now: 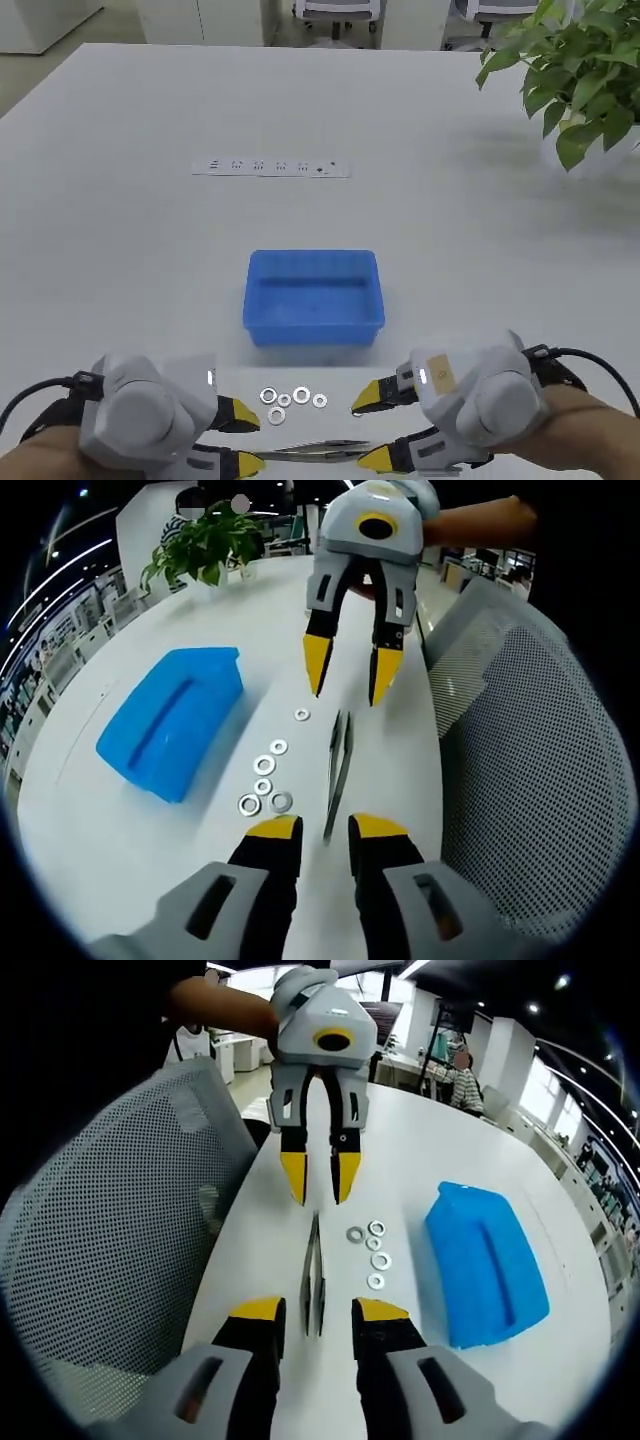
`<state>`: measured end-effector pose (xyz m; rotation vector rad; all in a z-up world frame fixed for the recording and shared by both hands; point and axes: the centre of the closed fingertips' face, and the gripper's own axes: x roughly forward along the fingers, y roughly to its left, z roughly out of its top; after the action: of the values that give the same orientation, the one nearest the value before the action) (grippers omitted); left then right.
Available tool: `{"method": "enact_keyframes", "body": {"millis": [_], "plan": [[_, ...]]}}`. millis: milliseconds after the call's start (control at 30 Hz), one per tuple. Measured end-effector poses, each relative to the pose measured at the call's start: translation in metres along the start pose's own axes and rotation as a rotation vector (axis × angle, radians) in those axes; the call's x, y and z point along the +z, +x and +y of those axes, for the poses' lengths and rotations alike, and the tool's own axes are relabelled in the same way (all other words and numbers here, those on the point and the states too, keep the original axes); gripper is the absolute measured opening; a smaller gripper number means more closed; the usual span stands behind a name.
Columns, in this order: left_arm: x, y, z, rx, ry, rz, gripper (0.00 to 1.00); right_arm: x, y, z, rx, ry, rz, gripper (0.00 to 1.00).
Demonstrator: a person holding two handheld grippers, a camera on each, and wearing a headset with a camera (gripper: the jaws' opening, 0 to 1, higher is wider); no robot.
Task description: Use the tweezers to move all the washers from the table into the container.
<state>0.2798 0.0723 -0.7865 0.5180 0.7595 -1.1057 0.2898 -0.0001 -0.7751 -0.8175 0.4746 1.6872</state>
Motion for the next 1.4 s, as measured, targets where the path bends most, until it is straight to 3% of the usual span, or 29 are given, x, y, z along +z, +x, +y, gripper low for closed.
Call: {"method": "enact_keyframes", "body": {"millis": [267,767,1033,1400], "plan": [[-0.007,0.006,-0.002,-0.023,0.023,0.038,0.19,-0.005,0.015,0.004,0.053,-0.037,0.045,0.23],[-0.015,0.015,-0.001,-0.048,0.039,0.072,0.14,-0.007,0.035,0.007,0.092,-0.041,0.057,0.17],[-0.015,0.020,-0.002,-0.054,0.010,0.053,0.12,-0.009,0.037,0.006,0.095,-0.040,0.060,0.14],[-0.015,0.021,0.000,-0.050,0.041,0.043,0.07,-0.010,0.037,0.006,0.101,-0.038,0.062,0.13]]}}
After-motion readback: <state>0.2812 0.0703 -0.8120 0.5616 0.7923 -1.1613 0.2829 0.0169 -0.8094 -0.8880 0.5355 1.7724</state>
